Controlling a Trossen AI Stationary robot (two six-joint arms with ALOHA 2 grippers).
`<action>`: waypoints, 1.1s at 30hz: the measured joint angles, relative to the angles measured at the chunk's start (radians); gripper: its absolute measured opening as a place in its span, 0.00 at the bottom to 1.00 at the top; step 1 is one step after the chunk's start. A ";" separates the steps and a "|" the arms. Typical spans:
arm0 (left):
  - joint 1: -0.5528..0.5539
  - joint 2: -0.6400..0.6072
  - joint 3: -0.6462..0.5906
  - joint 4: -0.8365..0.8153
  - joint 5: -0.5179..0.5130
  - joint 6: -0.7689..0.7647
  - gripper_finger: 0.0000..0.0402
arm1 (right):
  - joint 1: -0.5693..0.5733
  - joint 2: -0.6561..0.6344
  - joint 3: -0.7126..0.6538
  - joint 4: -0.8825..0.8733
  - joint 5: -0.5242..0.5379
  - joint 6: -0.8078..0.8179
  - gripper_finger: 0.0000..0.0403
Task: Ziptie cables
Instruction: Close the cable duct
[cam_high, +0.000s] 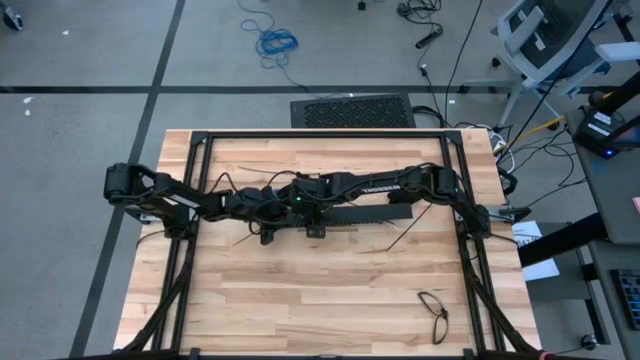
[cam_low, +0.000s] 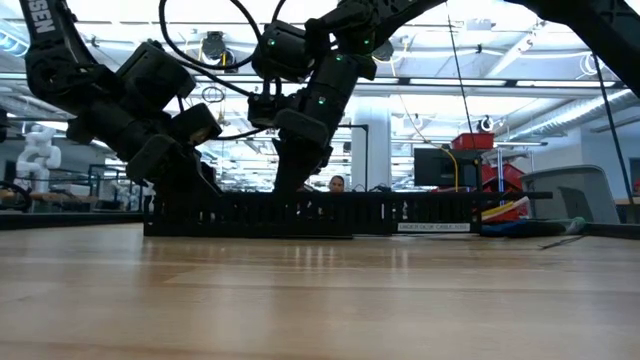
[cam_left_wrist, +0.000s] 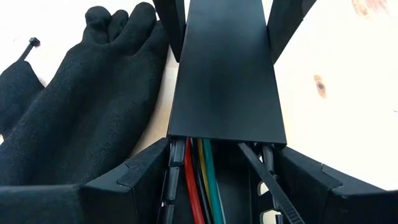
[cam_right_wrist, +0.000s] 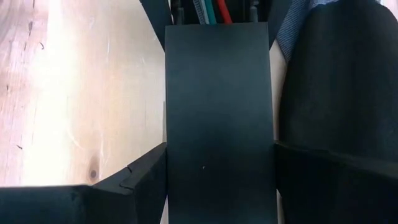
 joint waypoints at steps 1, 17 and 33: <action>0.000 0.000 0.000 0.002 0.000 0.001 0.61 | 0.000 0.000 0.000 -0.001 0.000 0.000 0.60; -0.001 0.000 0.002 0.013 0.018 0.044 0.61 | 0.001 0.000 0.001 -0.011 -0.004 -0.004 0.60; -0.001 0.000 0.006 0.017 -0.029 0.052 0.88 | 0.001 -0.002 0.005 -0.003 -0.006 -0.021 0.60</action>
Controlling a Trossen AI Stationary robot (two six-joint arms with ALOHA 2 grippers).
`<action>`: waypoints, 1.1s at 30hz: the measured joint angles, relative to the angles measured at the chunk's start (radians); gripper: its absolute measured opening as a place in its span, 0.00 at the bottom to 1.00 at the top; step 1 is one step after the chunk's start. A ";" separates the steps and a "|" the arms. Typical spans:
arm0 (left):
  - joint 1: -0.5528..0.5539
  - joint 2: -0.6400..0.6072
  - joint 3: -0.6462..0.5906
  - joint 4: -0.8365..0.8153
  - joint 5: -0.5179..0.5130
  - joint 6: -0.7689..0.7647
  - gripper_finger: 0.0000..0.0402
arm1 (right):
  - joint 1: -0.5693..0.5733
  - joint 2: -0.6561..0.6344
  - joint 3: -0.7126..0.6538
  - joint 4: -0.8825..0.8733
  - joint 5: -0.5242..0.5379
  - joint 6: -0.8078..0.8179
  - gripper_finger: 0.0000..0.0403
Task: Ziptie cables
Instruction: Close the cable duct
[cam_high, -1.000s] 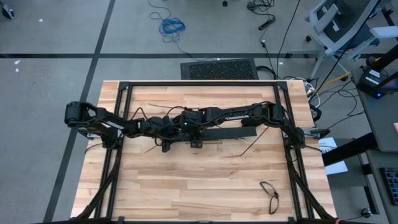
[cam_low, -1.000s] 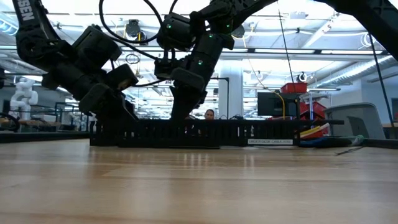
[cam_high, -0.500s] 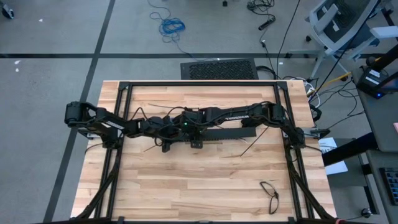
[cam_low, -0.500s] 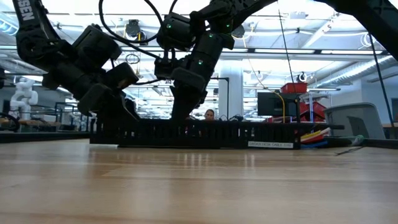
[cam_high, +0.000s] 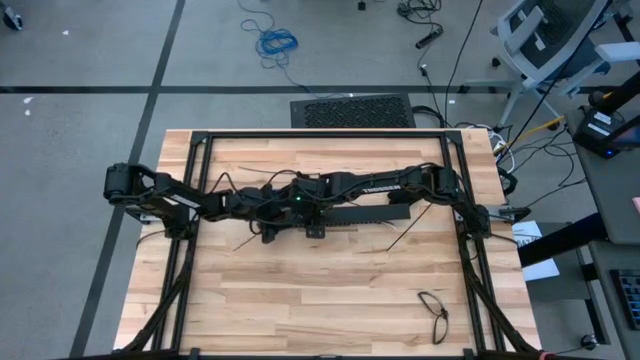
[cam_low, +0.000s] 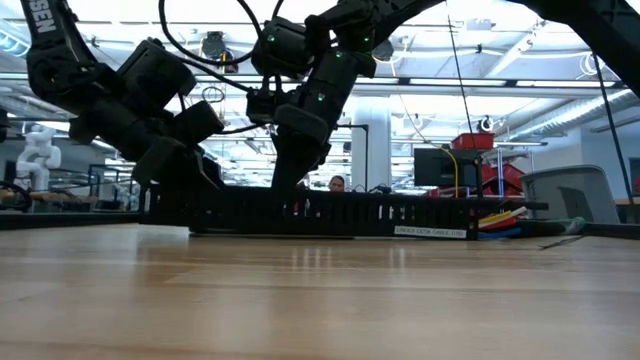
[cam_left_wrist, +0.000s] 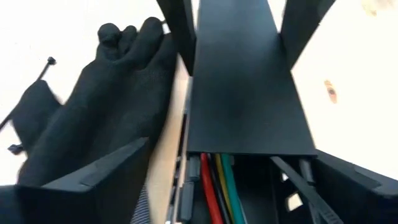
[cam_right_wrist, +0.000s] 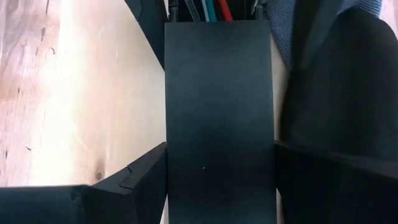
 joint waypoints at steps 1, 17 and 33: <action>0.000 0.000 0.000 0.000 -0.010 0.000 0.91 | 0.000 0.000 0.000 0.000 0.001 0.000 0.60; -0.027 -0.007 0.000 -0.001 0.015 0.033 0.96 | 0.003 -0.002 0.000 -0.040 -0.003 -0.002 0.60; -0.150 -0.249 -0.002 -0.318 0.005 0.034 0.96 | -0.002 -0.002 0.000 -0.089 0.012 -0.031 0.60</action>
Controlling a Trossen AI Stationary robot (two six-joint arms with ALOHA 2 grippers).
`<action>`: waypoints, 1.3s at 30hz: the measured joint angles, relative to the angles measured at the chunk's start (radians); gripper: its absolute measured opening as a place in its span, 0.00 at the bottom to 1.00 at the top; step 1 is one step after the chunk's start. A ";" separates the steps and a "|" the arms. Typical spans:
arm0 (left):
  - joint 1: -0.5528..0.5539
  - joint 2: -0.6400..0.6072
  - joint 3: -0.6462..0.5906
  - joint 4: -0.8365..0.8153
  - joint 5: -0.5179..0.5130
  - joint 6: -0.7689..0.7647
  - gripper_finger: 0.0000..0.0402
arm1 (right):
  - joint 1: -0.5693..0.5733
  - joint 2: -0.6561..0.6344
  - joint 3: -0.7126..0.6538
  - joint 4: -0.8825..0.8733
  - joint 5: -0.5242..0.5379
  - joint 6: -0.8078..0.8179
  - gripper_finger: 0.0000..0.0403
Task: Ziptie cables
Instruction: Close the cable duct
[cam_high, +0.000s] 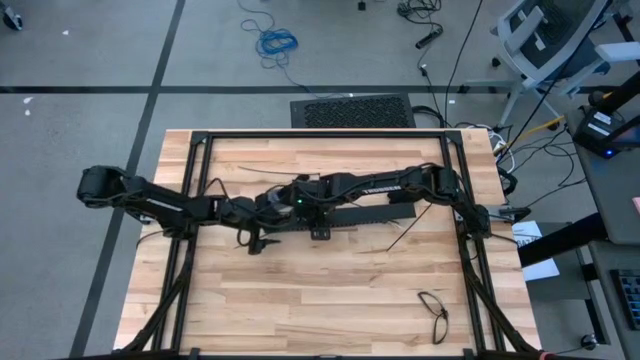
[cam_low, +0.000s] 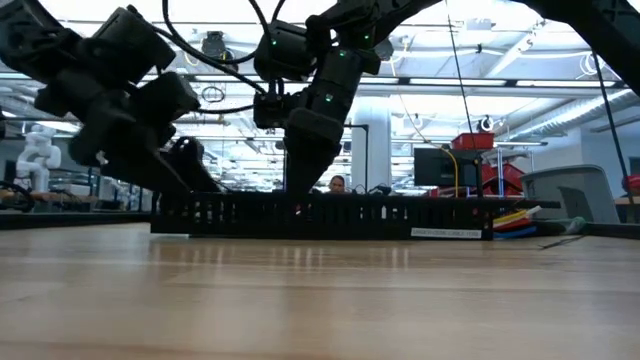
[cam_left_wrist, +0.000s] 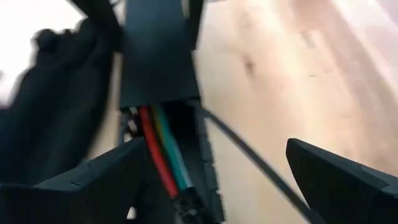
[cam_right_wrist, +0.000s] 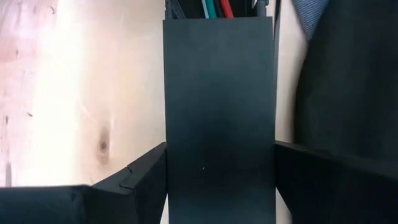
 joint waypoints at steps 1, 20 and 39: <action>0.000 0.000 0.000 0.000 -0.027 0.001 0.96 | 0.000 0.000 0.000 0.000 0.002 0.000 0.60; 0.002 0.046 -0.017 0.055 -0.192 -0.088 0.95 | 0.001 0.000 -0.002 0.000 -0.001 0.003 0.60; 0.002 0.085 -0.010 0.146 -0.186 -0.114 0.96 | 0.000 0.001 -0.002 0.008 0.000 0.003 0.60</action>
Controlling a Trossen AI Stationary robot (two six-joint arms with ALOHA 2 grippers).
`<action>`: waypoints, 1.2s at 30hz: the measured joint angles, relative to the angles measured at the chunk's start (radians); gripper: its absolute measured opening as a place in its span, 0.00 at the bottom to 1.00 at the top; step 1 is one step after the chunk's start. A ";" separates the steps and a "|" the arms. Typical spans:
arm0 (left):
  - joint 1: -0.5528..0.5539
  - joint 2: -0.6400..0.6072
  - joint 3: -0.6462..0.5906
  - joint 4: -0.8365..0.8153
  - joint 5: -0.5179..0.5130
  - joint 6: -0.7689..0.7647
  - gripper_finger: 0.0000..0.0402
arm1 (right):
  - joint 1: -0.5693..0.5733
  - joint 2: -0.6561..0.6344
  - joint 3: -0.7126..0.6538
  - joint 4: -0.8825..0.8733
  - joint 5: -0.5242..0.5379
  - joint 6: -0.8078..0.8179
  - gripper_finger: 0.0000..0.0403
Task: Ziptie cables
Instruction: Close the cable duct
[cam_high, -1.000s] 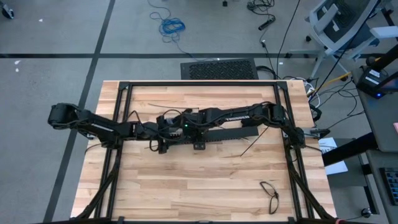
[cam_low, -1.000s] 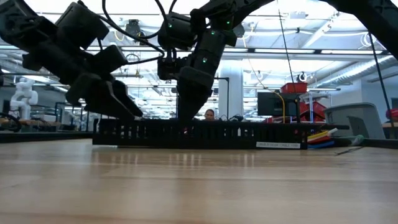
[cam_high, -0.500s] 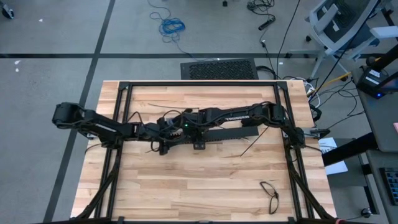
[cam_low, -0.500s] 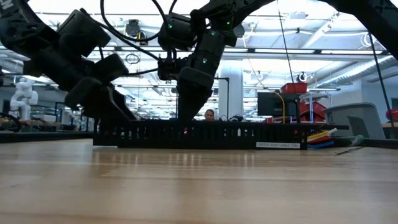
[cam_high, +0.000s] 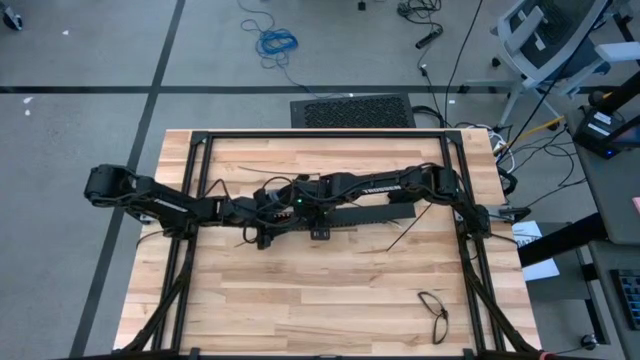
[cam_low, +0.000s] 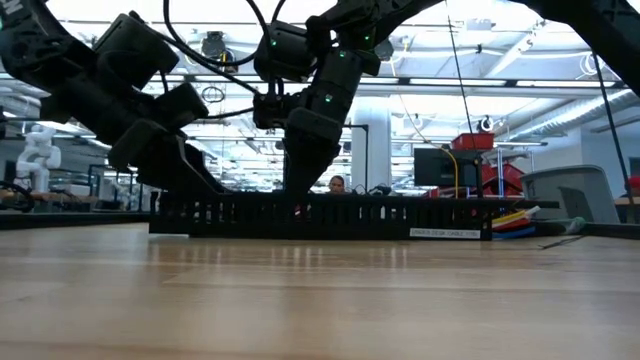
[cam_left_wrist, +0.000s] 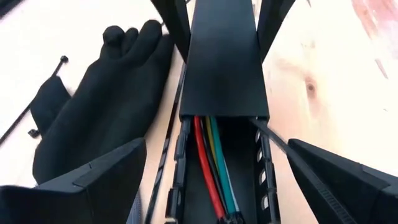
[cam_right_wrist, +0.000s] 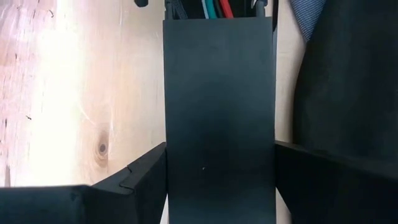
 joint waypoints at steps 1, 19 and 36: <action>0.000 0.000 0.000 -0.010 0.001 -0.005 0.96 | 0.000 0.000 0.000 0.001 0.000 0.000 0.60; 0.003 0.069 -0.006 0.028 0.083 0.027 0.96 | 0.000 0.001 0.000 0.008 0.001 0.000 0.60; 0.072 0.069 -0.006 0.042 0.127 0.029 0.95 | 0.000 0.001 0.000 0.007 0.001 0.000 0.60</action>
